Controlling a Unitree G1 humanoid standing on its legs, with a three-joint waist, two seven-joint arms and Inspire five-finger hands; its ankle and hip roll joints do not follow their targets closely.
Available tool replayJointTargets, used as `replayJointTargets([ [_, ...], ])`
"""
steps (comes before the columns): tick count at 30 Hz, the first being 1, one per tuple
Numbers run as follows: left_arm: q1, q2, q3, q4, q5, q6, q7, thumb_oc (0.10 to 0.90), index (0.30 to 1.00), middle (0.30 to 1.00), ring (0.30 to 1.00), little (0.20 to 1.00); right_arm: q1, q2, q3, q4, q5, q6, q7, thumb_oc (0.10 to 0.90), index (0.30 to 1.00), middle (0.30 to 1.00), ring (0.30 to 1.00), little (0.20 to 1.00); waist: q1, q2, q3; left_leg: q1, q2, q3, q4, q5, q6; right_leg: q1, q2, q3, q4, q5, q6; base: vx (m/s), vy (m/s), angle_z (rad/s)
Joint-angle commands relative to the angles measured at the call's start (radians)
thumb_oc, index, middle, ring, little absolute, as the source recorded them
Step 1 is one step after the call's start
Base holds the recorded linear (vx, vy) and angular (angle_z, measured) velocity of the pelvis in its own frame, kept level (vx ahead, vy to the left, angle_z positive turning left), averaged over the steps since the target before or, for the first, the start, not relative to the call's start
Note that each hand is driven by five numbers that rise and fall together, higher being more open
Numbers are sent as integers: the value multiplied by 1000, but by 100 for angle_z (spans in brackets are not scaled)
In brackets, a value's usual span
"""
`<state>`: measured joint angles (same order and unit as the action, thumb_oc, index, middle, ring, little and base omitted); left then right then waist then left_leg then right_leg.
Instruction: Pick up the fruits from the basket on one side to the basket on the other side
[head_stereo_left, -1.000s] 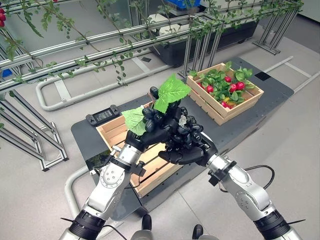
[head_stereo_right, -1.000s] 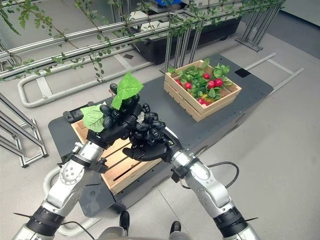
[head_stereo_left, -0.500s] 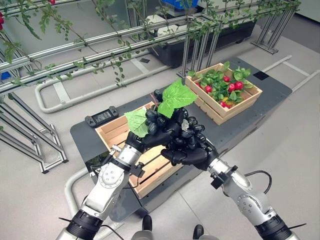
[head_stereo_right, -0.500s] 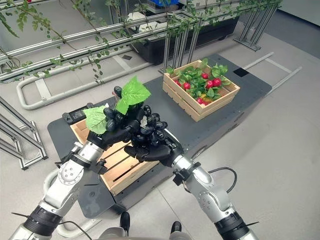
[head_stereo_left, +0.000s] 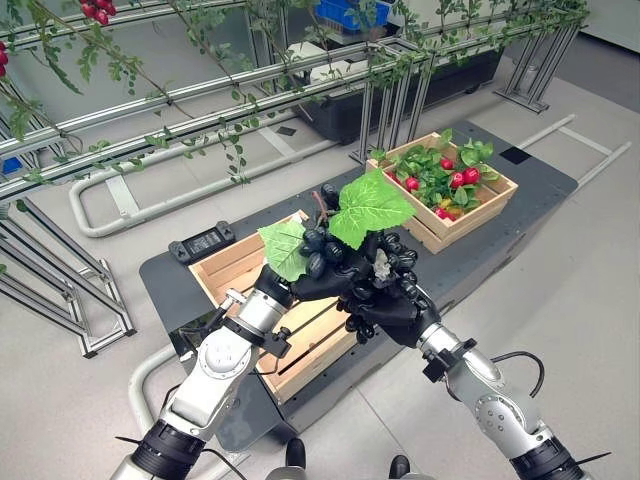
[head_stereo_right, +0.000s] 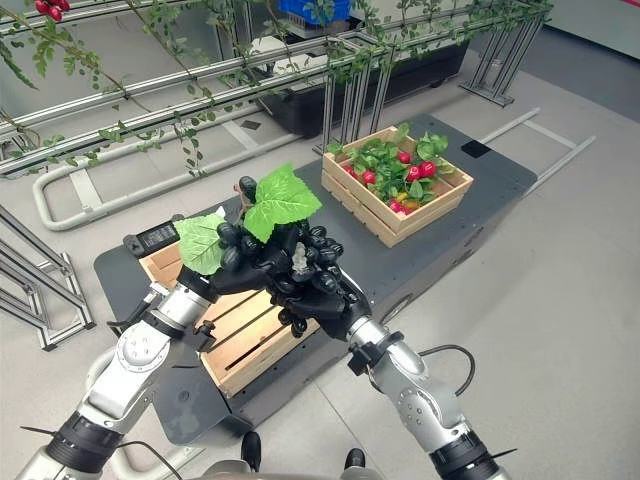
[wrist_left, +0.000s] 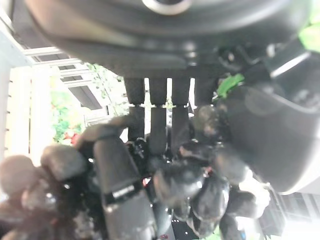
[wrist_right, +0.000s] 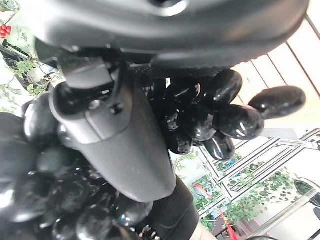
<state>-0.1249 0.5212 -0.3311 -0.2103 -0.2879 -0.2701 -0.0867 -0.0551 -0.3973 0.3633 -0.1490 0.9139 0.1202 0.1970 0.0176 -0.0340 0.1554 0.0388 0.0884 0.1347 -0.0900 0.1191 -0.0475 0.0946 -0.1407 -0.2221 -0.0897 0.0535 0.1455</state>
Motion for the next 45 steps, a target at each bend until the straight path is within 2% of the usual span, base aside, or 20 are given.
replayJointTargets([
  [1,-48,-3,4,28,27,-62,14,502,453,453,453,453,-81,82,-78,-103,109,-146,21,400,300,300,300,300,6,-1,-94,89,13,-4,3,-163,-15,8,-3,-13,2,-23,-3,-19,-65,-4],
  [2,-47,0,5,31,41,-65,10,554,531,531,531,531,-79,84,-84,-101,109,-150,19,400,300,300,300,300,4,-2,-96,88,16,-2,3,-163,-15,6,0,-10,2,-24,-5,-16,-62,-6],
  [3,-46,2,5,32,49,-64,11,579,568,568,568,568,-77,85,-86,-101,109,-151,16,400,300,300,300,300,3,-2,-96,87,17,-2,3,-162,-16,4,1,-9,2,-24,-5,-17,-58,-14],
  [5,-36,15,13,31,62,-64,17,800,900,900,900,900,-68,80,-95,-99,138,-155,9,400,300,300,300,300,0,-1,-95,84,23,2,3,-157,-19,-1,6,-4,2,-24,-8,-24,-62,-13],
  [14,0,45,85,47,112,-62,54,800,900,900,900,900,-26,69,-157,-81,155,-186,-24,400,300,300,300,300,-11,-2,-93,68,47,18,3,-137,-27,-25,30,16,2,-19,-22,-12,-76,-7],
  [20,29,91,170,51,188,-75,142,800,900,900,900,900,-6,45,-208,-78,147,-199,-44,400,300,300,300,300,-21,-6,-84,54,70,33,3,-119,-35,-45,56,32,2,-18,-37,-17,-103,-5],
  [21,31,96,178,52,210,-70,165,800,900,900,900,900,-6,43,-213,-78,144,-204,-46,400,300,300,300,300,-23,-7,-83,54,73,36,3,-117,-36,-47,60,34,2,-19,-39,-36,-169,-3],
  [25,43,161,250,81,462,-49,345,800,900,900,900,900,-4,19,-248,-89,122,-221,-60,400,300,300,300,300,-23,-17,-75,45,98,40,3,-90,-50,-55,93,58,2,-24,-57,-29,-148,-5],
  [28,55,182,283,87,532,-19,410,800,900,900,900,900,-1,8,-265,-85,96,-229,-69,400,300,300,300,300,-16,-19,-68,48,97,12,5,-70,-52,-48,101,77,2,-22,-64,5,-45,-23],
  [29,63,190,296,96,633,32,443,800,900,900,900,900,0,6,-271,-83,100,-218,-60,400,300,300,300,300,-7,-25,-60,39,81,-37,49,-84,-50,-41,99,97,2,-19,-69,-2,23,-37],
  [31,66,195,294,104,658,56,461,800,900,900,900,900,0,5,-267,-81,100,-219,-57,400,300,300,300,300,0,-29,-56,19,58,-85,99,-104,-47,-37,96,116,2,-16,-70,-27,44,-55],
  [32,72,195,291,115,677,76,467,800,900,900,900,900,-1,4,-260,-77,82,-229,-55,400,300,300,300,300,10,-36,-53,-11,22,-143,155,-112,-37,-42,90,140,2,-6,-73,-60,136,-71],
  [34,94,170,285,124,694,77,483,800,900,900,900,900,-17,-7,-238,-81,52,-229,-49,400,300,300,300,300,40,-42,-46,-75,-107,-300,300,-157,0,-40,79,228,2,7,-71,-65,277,-66],
  [35,95,166,286,122,694,80,482,800,900,900,900,900,-19,-8,-236,-82,44,-230,-49,400,300,300,300,300,43,-42,-46,-80,-116,-307,313,-163,3,-40,79,236,2,7,-70,-54,354,-82],
  [36,100,141,279,112,682,54,469,800,900,900,900,900,-37,-13,-216,-82,17,-247,-55,400,300,300,300,300,59,-40,-46,-93,-167,-354,348,-184,22,-42,74,281,2,13,-65,-41,252,-108],
  [39,82,114,253,105,658,15,442,800,900,900,900,900,-56,2,-190,-89,8,-254,-77,400,300,300,300,300,60,-35,-50,-82,-187,-353,339,-203,33,-46,68,313,2,22,-58,-85,311,-121],
  [40,53,98,223,114,608,-60,393,800,900,900,900,900,-67,9,-176,-83,7,-275,-94,400,300,300,300,300,51,-30,-55,-57,-188,-326,303,-236,39,-53,58,324,3,28,-49,-123,359,-109],
  [41,45,95,214,115,601,-66,386,800,900,900,900,900,-69,13,-173,-80,5,-278,-94,400,300,300,300,300,47,-27,-56,-48,-186,-320,290,-239,40,-57,56,326,5,30,-45,-143,380,-75],
  [44,-9,80,136,109,509,-181,253,800,900,900,900,900,-59,37,-166,-52,5,-293,-81,400,300,300,300,300,7,0,-59,28,-188,-298,170,-242,57,-134,40,346,42,53,1,-185,397,-37],
  [45,-12,79,131,106,506,-184,245,800,900,900,900,900,-56,39,-167,-52,7,-291,-76,400,300,300,300,300,5,2,-58,33,-189,-297,161,-242,59,-144,37,348,46,57,6,-152,253,-42],
])
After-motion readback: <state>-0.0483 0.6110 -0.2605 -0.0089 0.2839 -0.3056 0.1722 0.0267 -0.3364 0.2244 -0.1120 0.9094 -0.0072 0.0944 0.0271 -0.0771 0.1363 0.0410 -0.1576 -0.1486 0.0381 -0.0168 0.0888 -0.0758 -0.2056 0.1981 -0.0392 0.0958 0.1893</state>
